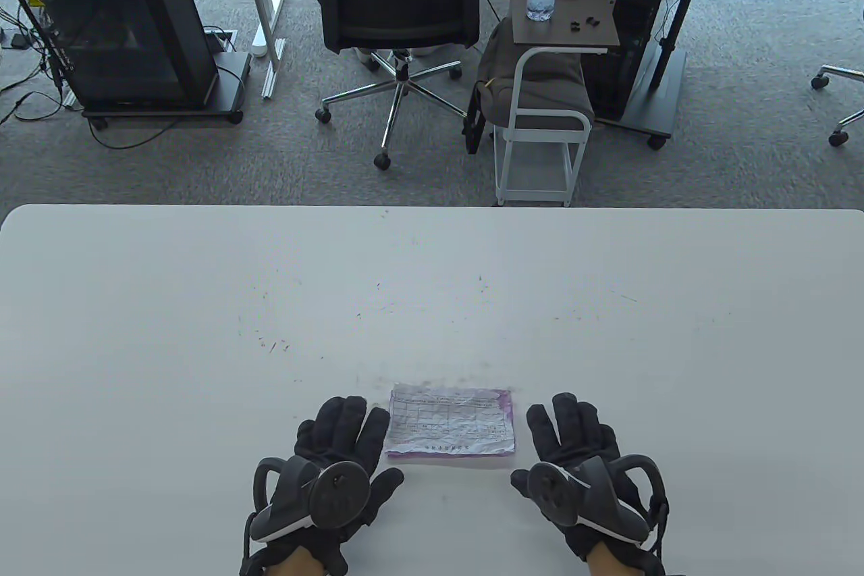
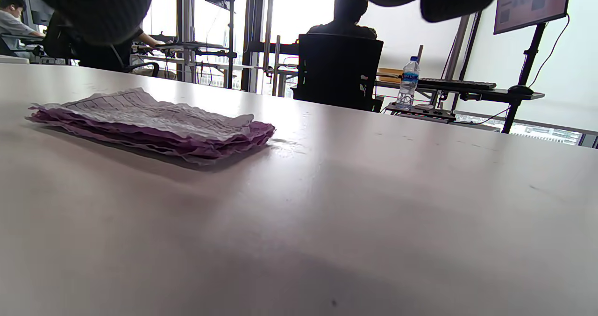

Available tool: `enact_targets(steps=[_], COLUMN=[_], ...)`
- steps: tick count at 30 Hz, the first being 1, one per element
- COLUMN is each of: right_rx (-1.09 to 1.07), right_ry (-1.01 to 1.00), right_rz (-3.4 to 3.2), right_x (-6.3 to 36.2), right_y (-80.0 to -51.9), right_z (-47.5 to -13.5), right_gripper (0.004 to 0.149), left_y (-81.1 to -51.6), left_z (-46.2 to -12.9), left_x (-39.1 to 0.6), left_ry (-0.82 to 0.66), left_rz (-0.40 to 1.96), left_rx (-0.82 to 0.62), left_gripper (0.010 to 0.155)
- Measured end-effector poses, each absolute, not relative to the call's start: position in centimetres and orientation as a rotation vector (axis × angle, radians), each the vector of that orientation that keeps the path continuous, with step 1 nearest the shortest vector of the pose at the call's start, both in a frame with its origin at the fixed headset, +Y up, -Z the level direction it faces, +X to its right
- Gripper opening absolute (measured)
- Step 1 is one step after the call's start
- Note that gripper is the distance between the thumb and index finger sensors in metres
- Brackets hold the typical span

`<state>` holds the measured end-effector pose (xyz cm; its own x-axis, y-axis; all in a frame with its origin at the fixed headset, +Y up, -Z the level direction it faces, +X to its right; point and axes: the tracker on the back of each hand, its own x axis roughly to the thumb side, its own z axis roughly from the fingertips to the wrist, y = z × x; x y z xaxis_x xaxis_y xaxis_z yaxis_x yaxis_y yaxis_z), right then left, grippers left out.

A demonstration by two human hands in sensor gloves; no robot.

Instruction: Flatten crumpled invoices and stack

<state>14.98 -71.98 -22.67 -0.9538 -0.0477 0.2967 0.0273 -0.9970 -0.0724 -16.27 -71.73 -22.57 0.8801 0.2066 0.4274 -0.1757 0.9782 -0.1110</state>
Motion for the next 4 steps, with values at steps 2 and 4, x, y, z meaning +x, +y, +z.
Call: enact_targets(steps=[2, 4], right_rx=[-0.454, -0.454], right_ry=[0.136, 0.182], right_rz=[-3.091, -3.09], right_x=[15.47, 15.77], right_y=[-71.7, -71.65], right_z=[-22.55, -22.58], right_gripper=[0.086, 0.085], left_y=[-71.86, -72.03], left_z=[-22.62, -22.63], left_x=[-16.35, -16.38], left_ry=[-0.445, -0.44], left_rz=[0.194, 0.189], left_rx=[-0.074, -0.085], left_gripper=[0.077, 0.077])
